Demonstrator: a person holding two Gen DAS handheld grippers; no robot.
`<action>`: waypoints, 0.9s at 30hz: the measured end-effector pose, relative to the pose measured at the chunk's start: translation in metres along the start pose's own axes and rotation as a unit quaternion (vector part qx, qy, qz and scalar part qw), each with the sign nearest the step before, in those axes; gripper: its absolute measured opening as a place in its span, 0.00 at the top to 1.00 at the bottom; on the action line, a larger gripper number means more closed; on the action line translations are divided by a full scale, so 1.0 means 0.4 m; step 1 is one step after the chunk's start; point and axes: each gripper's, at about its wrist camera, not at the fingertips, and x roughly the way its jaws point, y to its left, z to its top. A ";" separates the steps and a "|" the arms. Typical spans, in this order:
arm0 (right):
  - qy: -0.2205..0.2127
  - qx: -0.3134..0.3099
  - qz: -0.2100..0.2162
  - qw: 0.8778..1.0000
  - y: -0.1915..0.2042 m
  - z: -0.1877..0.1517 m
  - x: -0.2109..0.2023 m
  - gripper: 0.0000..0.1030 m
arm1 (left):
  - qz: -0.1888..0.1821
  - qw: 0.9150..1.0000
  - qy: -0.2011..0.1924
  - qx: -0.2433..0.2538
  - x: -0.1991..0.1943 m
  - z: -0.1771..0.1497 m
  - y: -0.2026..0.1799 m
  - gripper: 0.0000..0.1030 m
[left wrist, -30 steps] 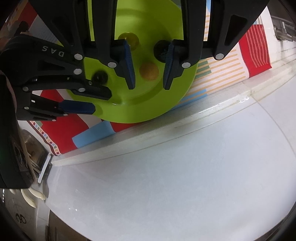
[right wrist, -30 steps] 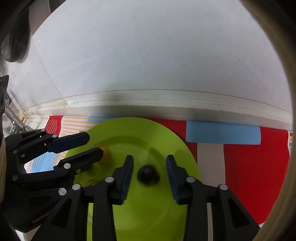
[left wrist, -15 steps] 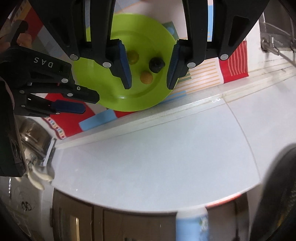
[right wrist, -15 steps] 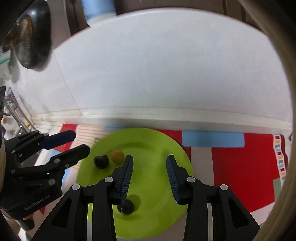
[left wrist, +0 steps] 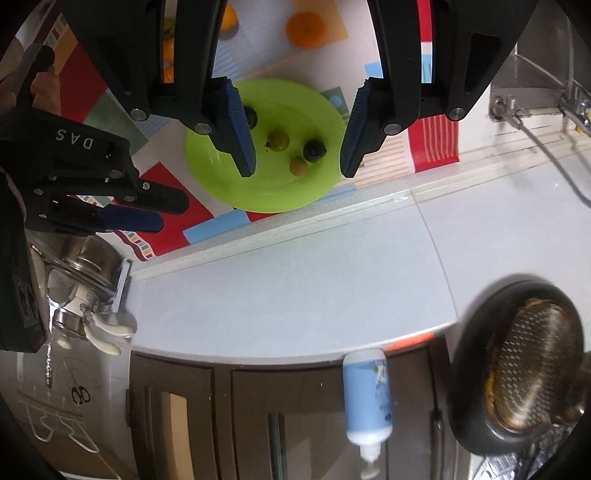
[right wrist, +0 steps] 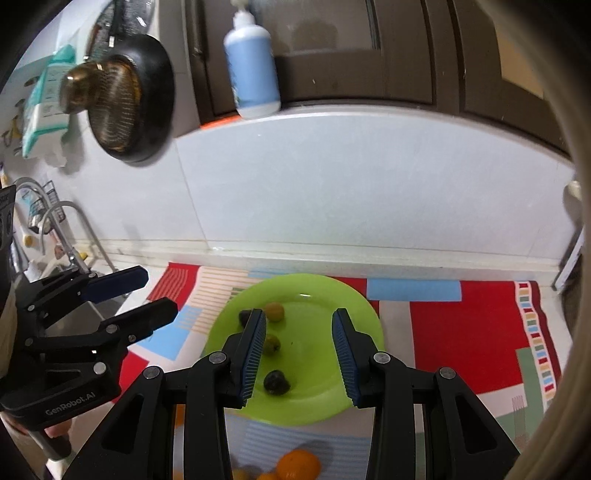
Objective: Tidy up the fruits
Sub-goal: 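Withdraw both tools from the plate toward the remaining oranges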
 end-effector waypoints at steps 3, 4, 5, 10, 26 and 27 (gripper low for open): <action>-0.009 0.000 -0.001 1.000 0.011 -0.018 -0.039 0.55 | 0.001 1.000 -0.007 -0.001 -0.042 -0.018 -0.010 0.51; -0.012 0.001 -0.002 1.000 0.006 -0.030 -0.039 0.53 | 0.001 1.000 -0.008 -0.001 -0.054 -0.024 -0.010 0.49; -0.015 0.001 -0.004 1.000 0.010 -0.038 -0.054 0.53 | 0.001 1.000 -0.011 -0.002 -0.068 -0.031 -0.013 0.47; -0.020 -0.016 -0.008 1.000 0.031 -0.079 -0.099 0.53 | -0.009 1.000 -0.016 -0.004 -0.124 -0.061 -0.026 0.44; -0.002 -0.046 -0.014 0.999 0.095 -0.198 -0.200 0.53 | -0.009 0.997 -0.024 0.069 -0.222 -0.164 -0.092 0.33; 0.001 -0.048 -0.015 0.999 0.097 -0.205 -0.201 0.53 | -0.012 0.997 -0.023 0.074 -0.225 -0.173 -0.097 0.33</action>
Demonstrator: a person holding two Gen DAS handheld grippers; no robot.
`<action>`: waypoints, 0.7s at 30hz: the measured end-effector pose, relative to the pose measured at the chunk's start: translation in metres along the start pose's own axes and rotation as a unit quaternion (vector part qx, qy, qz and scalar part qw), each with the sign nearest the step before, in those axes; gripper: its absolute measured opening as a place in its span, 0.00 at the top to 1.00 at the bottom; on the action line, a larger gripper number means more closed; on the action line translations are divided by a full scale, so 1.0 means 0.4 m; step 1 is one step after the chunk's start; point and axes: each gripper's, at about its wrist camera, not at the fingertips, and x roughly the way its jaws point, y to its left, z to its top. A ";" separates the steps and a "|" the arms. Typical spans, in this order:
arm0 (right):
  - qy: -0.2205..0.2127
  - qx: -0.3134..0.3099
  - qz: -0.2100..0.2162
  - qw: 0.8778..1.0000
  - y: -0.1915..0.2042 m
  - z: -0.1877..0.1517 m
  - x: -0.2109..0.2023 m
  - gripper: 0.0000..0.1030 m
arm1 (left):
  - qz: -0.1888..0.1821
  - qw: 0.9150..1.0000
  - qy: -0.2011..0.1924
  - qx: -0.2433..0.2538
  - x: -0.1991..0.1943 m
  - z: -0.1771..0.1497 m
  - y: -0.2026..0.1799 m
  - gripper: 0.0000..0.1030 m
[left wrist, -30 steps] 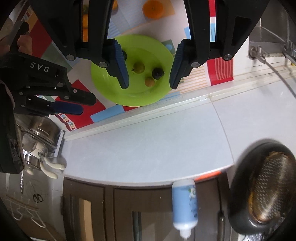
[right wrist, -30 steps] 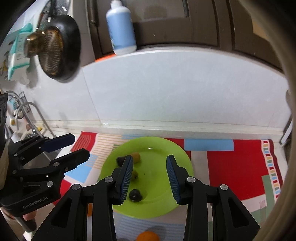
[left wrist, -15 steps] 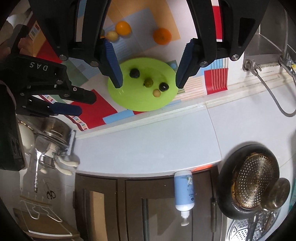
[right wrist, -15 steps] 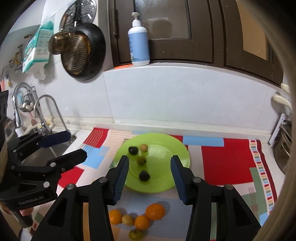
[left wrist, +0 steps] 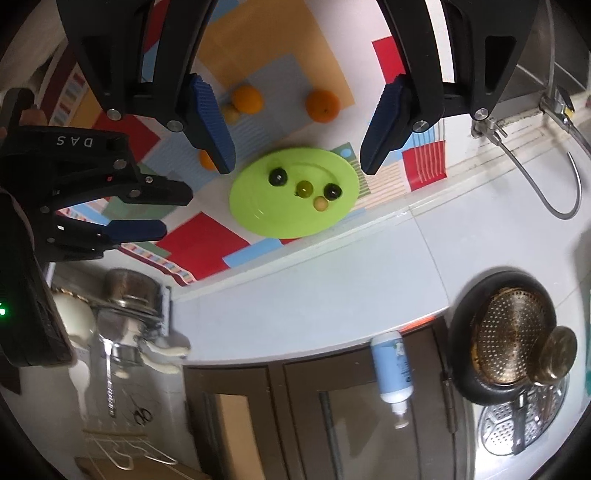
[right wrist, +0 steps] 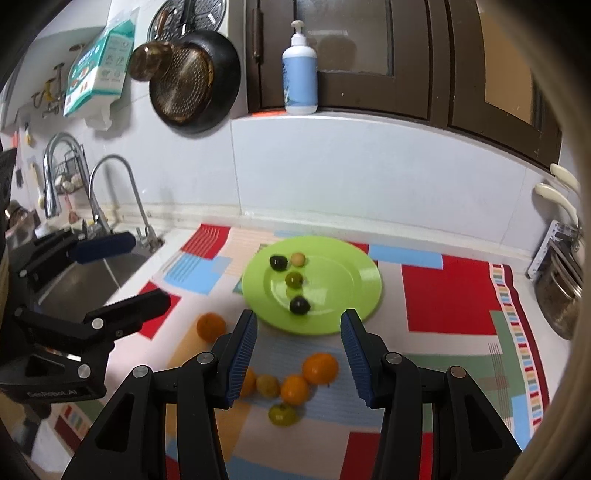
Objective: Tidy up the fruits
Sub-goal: 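Withdraw both tools from the plate toward the remaining oranges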
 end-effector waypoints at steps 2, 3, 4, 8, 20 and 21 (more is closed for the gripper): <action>0.008 -0.007 0.001 1.000 0.008 -0.019 -0.002 0.53 | -0.004 1.000 -0.002 0.007 -0.004 -0.012 -0.007 0.33; 0.012 -0.010 0.001 1.000 0.012 -0.029 -0.002 0.53 | -0.004 1.000 -0.002 0.010 -0.004 -0.018 -0.009 0.33; 0.015 -0.010 0.003 1.000 0.014 -0.037 -0.003 0.53 | -0.006 1.000 -0.001 0.013 -0.004 -0.023 -0.012 0.33; 0.039 -0.014 0.010 0.999 0.021 -0.069 0.006 0.53 | -0.027 0.999 0.005 0.018 0.003 -0.050 -0.019 0.33; 0.078 -0.050 0.014 0.996 0.046 -0.138 0.055 0.53 | -0.055 0.996 0.042 0.051 0.075 -0.124 -0.035 0.33; 0.081 -0.051 0.014 0.995 0.047 -0.143 0.060 0.53 | -0.056 0.996 0.044 0.053 0.080 -0.127 -0.035 0.33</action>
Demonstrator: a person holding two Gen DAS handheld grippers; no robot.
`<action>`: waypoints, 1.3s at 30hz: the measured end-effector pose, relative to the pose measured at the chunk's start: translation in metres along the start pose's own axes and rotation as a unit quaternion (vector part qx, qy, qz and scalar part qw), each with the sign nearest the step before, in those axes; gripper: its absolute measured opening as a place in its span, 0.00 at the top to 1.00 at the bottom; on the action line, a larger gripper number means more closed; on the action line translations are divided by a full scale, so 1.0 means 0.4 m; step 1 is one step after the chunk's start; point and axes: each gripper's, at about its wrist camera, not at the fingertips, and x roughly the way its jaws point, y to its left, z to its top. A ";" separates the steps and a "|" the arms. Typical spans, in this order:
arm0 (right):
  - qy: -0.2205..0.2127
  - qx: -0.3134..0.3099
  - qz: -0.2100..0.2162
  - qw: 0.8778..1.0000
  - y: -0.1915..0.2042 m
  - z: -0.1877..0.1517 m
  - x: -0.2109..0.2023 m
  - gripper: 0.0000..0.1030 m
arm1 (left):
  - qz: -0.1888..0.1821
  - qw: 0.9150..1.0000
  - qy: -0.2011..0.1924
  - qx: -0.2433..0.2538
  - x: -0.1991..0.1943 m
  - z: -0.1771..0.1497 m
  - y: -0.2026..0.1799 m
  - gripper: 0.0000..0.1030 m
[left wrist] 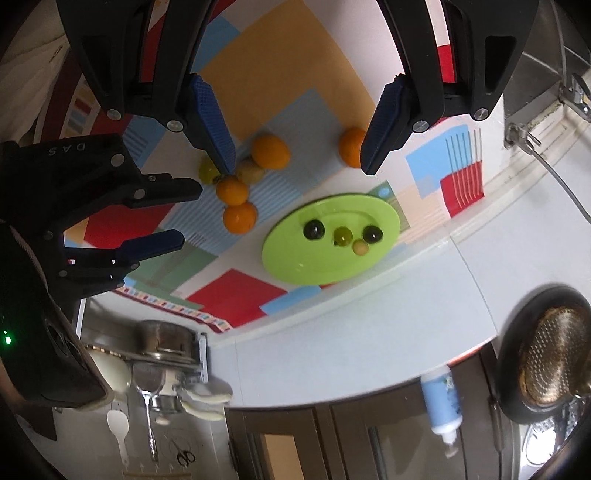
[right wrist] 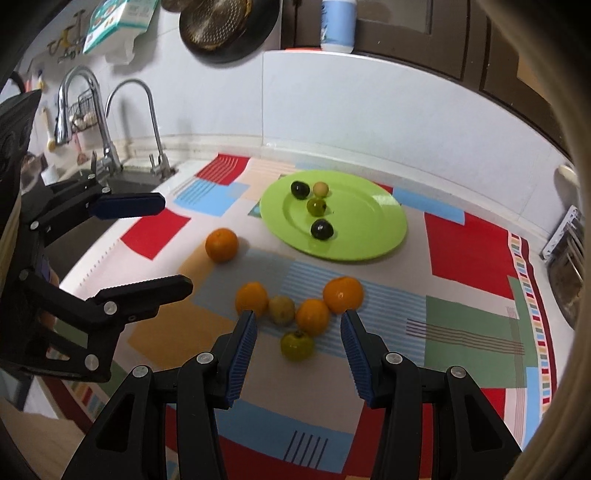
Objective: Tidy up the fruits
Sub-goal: 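Withdraw both tools from the plate toward the remaining oranges, then grasp an orange with the left tool while the right tool grasps a yellow-green fruit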
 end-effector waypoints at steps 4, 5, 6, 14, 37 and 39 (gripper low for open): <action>0.014 0.000 0.005 1.000 -0.001 -0.008 0.030 0.53 | -0.009 1.000 0.015 0.013 0.034 -0.017 -0.005 0.33; 0.019 0.000 0.005 1.000 -0.001 -0.012 0.038 0.53 | -0.013 1.000 0.020 0.017 0.044 -0.021 -0.006 0.33; 0.023 0.000 0.006 1.000 -0.001 -0.015 0.046 0.53 | -0.016 0.999 0.023 0.021 0.054 -0.023 -0.007 0.33; 0.058 0.012 0.021 0.998 -0.014 -0.035 0.113 0.53 | -0.050 0.997 0.052 0.037 0.134 -0.035 -0.010 0.33; 0.089 0.029 0.047 0.994 -0.031 -0.052 0.185 0.66 | -0.113 0.989 0.086 0.033 0.258 -0.030 -0.002 0.62; 0.091 0.034 0.050 0.994 -0.034 -0.053 0.188 0.67 | -0.113 0.989 0.086 0.031 0.256 -0.031 -0.006 0.64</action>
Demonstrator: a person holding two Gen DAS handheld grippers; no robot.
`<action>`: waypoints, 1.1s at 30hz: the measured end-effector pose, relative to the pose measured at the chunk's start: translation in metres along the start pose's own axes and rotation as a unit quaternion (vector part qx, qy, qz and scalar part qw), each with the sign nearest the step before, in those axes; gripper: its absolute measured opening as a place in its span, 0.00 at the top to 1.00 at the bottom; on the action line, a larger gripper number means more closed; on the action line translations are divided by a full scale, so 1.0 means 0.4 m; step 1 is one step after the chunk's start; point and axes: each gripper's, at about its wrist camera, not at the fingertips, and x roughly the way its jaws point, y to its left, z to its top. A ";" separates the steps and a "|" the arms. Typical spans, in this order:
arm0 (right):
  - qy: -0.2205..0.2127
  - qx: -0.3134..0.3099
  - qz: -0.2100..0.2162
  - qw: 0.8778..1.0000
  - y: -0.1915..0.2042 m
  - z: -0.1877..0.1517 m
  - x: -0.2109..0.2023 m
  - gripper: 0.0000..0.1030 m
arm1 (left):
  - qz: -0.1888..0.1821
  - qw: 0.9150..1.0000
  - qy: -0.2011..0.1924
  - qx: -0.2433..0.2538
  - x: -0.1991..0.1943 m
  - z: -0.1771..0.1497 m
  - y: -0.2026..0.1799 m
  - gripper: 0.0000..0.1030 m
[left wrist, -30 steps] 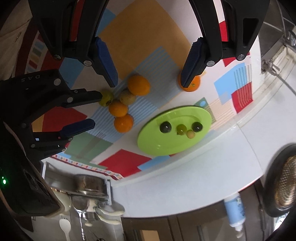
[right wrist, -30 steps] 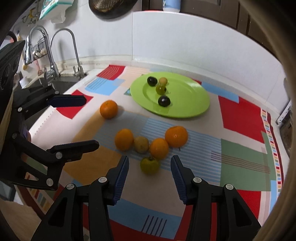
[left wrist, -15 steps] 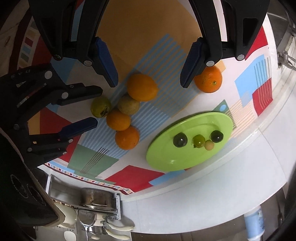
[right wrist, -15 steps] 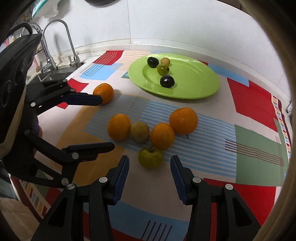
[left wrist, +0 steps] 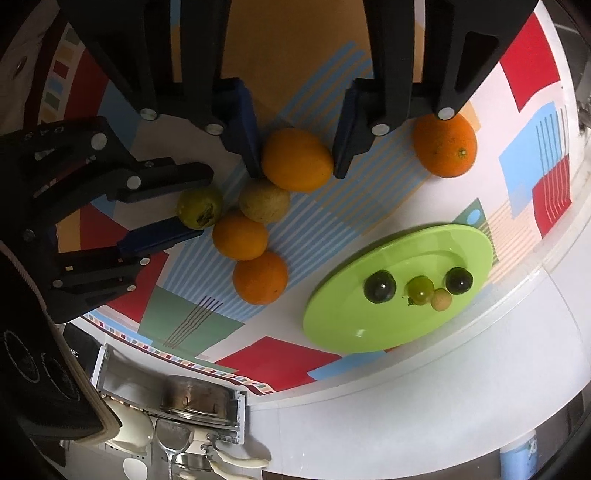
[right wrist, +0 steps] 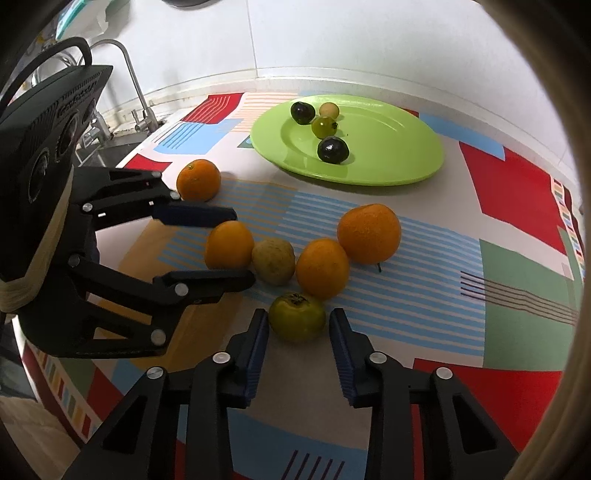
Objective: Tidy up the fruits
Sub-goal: 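Grasp an orange with the left tool while the right tool grasps a yellow-green fruit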
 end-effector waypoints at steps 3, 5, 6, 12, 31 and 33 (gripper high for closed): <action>0.000 0.003 0.004 1.000 -0.002 -0.001 0.002 0.70 | 0.002 1.000 0.003 -0.009 -0.003 0.000 -0.003 0.64; 0.000 0.001 0.004 1.000 -0.002 -0.002 0.002 0.70 | 0.006 1.000 0.006 -0.020 -0.006 -0.001 -0.003 0.64; 0.000 0.002 0.006 1.000 -0.003 -0.003 0.001 0.70 | 0.007 1.000 0.005 -0.027 -0.011 -0.003 -0.003 0.64; -0.007 0.005 0.008 1.000 -0.006 -0.006 -0.013 0.70 | 0.018 0.998 -0.001 -0.061 -0.040 -0.003 -0.004 0.64; -0.076 0.015 0.003 0.997 -0.010 0.015 -0.129 0.70 | 0.065 0.989 -0.052 -0.121 -0.167 0.044 -0.010 0.64; -0.086 0.021 0.006 0.996 -0.013 0.022 -0.143 0.70 | 0.069 0.988 -0.060 -0.124 -0.180 0.051 -0.012 0.64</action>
